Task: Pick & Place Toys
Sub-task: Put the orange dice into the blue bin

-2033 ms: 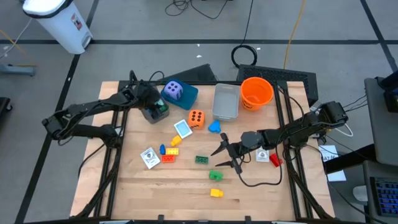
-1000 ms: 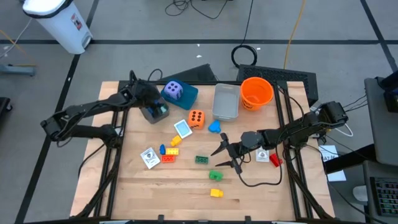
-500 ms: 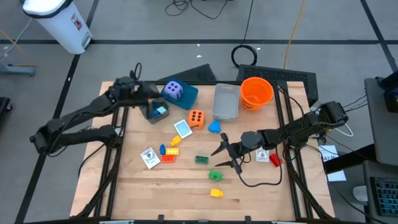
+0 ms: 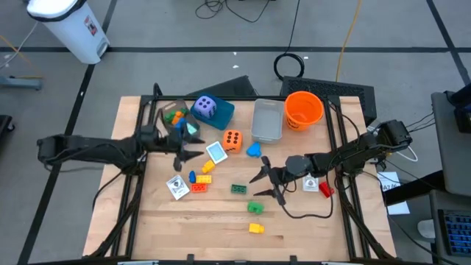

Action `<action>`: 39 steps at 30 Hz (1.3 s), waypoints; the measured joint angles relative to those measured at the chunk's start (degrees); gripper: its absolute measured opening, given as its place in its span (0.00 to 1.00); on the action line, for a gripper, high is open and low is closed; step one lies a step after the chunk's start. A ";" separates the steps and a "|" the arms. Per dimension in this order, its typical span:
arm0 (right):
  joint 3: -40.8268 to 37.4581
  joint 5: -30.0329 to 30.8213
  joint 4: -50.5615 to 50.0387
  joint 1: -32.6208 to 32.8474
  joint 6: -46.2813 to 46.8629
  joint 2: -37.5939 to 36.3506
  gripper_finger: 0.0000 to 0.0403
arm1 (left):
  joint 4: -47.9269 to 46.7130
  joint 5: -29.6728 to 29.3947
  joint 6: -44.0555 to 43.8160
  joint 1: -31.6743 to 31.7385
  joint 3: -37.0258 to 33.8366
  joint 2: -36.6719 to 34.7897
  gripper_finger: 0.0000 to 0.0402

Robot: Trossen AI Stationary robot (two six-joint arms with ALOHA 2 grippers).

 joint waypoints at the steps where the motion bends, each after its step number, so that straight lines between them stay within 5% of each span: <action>1: 0.00 2.18 -0.06 0.01 0.74 0.00 0.56 | 1.64 -2.29 -0.10 -1.72 -1.24 0.28 0.54; 8: 1.05 19.97 -1.38 -0.15 1.65 0.03 0.56 | 0.49 -16.35 -1.24 -13.29 -2.96 4.57 0.54; 12: 7.82 23.21 -10.01 -1.49 1.16 0.09 0.56 | 3.86 -22.76 -0.53 -17.80 -2.96 7.72 0.54; 21: 29.71 20.36 -43.10 -12.19 -1.27 2.17 0.56 | 15.16 -23.26 4.57 -20.87 -2.92 7.63 0.54; 27: 37.40 9.92 -49.08 -22.29 0.00 10.43 0.56 | 15.71 -23.23 5.28 -21.08 -2.89 6.19 0.54; 39: 48.41 9.62 -57.99 -29.45 -4.23 25.44 0.56 | 12.15 -23.10 5.21 -21.08 -2.90 6.23 0.54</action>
